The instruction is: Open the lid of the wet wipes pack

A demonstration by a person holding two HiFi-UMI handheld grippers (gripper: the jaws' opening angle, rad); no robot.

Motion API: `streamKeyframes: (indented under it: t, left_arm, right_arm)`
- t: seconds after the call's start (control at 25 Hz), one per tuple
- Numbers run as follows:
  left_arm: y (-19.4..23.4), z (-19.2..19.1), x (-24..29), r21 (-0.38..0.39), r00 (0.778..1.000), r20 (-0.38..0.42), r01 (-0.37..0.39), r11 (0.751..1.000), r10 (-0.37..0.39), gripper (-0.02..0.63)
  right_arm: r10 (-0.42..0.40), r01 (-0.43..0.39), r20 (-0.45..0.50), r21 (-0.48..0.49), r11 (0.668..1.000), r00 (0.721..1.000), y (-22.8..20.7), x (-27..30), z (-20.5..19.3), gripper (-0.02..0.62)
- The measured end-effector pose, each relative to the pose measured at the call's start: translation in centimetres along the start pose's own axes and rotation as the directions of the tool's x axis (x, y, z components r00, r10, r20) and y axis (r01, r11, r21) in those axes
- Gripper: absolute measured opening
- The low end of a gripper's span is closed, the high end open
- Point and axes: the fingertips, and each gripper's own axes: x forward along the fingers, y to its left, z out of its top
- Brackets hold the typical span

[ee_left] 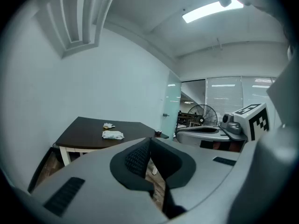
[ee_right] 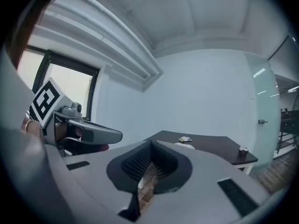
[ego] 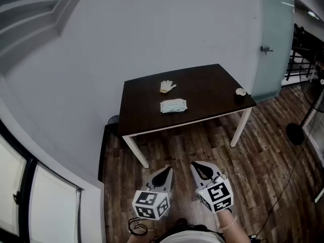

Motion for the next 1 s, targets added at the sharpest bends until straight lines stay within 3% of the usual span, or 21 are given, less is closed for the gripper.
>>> streamKeyframes:
  t: [0.56,1.0]
  left_arm:
    - [4.5,0.9,2.4,-0.002,0.999,0.008,0.043,0.999,-0.043,0.018]
    - [7.0,1.9,6.0,-0.002,0.997,0.009,0.075,0.997,-0.075,0.018]
  right_arm:
    - [-0.071,0.069,0.045,0.042,0.997,0.996,-1.2,4.8,0.9,-0.002]
    - [-0.072,0.069,0.057,0.049,0.996,0.996,-2.9,9.4,1.9,-0.006]
